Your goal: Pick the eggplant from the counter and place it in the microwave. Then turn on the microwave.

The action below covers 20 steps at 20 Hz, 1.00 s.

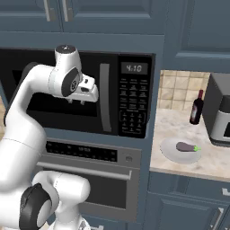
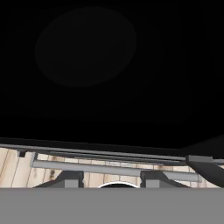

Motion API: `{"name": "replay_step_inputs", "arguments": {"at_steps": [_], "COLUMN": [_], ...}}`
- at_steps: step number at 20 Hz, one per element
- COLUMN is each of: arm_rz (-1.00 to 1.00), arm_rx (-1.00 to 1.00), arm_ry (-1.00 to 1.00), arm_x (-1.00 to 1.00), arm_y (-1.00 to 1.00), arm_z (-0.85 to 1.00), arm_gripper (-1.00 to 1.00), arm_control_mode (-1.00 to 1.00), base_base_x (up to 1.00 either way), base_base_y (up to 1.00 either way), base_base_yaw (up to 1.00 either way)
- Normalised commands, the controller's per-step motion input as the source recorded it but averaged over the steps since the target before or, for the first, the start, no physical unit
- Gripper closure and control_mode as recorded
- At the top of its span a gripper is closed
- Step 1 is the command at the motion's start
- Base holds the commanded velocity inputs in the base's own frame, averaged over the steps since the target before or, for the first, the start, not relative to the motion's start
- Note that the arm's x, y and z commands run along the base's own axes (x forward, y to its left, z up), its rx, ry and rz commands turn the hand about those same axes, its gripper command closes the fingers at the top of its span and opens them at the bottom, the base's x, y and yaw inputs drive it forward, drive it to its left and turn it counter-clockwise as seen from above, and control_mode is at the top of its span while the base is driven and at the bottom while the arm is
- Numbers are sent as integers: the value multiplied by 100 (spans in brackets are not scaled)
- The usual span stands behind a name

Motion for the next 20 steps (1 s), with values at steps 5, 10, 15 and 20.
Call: {"name": "replay_step_inputs", "arguments": {"at_steps": [5, 10, 15, 20], "arm_rz": [0, 0, 0, 0], "arm_rx": [0, 0, 0, 0], "arm_ry": [0, 0, 0, 0], "arm_x": [0, 0, 0, 0], "arm_y": [0, 0, 0, 0], "arm_z": [0, 0, 0, 0], "arm_gripper": [-100, -100, -100, -100], "arm_control_mode": [100, 100, 100, 100], "base_base_x": [0, 0, -4, -21], "base_base_y": [0, 0, 0, -3], "base_base_yaw": [0, 0, 0, 0]}}
